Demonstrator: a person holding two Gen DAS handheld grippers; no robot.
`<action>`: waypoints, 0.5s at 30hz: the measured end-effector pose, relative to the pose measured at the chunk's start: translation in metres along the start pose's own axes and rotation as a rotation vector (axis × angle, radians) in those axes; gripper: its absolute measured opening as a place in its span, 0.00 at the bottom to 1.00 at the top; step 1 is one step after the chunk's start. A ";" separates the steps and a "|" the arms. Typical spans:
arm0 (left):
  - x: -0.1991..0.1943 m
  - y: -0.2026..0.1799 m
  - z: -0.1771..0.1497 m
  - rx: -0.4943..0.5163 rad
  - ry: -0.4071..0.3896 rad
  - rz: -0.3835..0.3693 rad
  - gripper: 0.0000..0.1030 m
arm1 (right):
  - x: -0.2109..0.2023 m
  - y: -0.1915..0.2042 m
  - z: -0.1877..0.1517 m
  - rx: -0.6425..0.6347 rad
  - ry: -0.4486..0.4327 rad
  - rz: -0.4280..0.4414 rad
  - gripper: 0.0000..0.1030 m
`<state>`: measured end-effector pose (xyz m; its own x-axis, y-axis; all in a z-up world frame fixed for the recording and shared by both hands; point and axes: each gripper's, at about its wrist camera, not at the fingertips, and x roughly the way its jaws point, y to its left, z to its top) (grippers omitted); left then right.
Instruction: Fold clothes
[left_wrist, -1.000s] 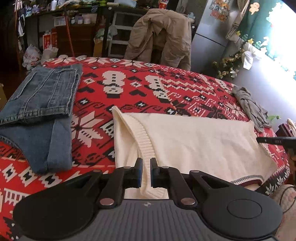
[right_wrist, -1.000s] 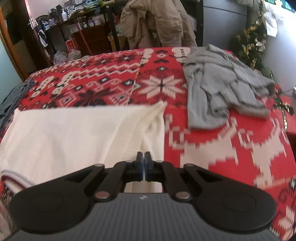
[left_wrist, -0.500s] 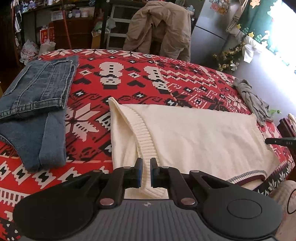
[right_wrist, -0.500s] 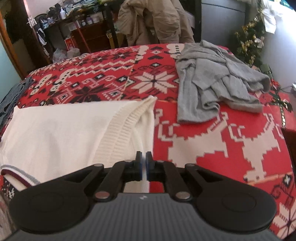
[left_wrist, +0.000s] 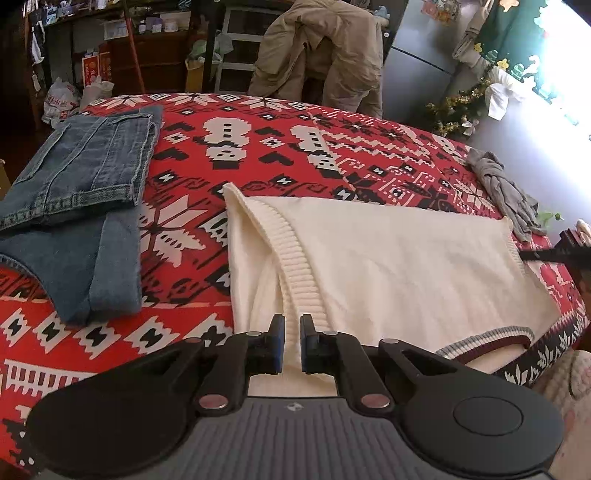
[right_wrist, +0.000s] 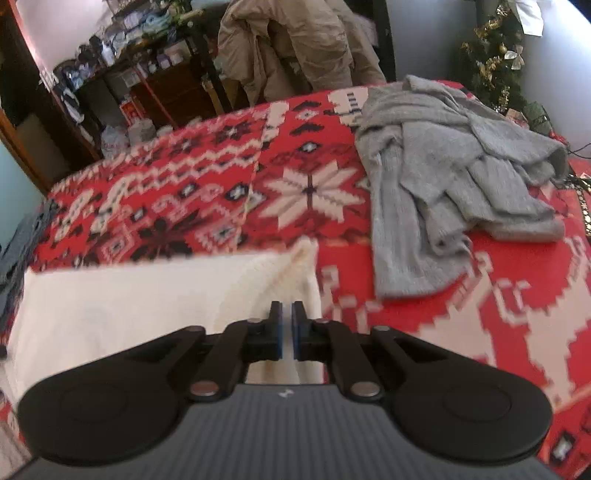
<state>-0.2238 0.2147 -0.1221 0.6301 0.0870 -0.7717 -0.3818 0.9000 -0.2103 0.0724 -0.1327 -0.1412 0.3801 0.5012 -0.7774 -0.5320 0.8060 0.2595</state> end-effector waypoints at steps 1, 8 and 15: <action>0.000 0.001 -0.001 -0.004 0.002 0.000 0.09 | -0.005 -0.001 -0.005 -0.005 0.010 0.002 0.05; 0.001 0.001 -0.003 -0.005 0.009 -0.005 0.09 | -0.049 -0.007 -0.052 -0.019 0.042 0.002 0.06; -0.002 -0.011 -0.011 0.055 0.020 -0.045 0.09 | -0.079 0.009 -0.075 -0.103 -0.016 0.010 0.06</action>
<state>-0.2280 0.1999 -0.1252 0.6320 0.0380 -0.7741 -0.3152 0.9251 -0.2119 -0.0194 -0.1883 -0.1203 0.3858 0.5143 -0.7659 -0.6104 0.7648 0.2061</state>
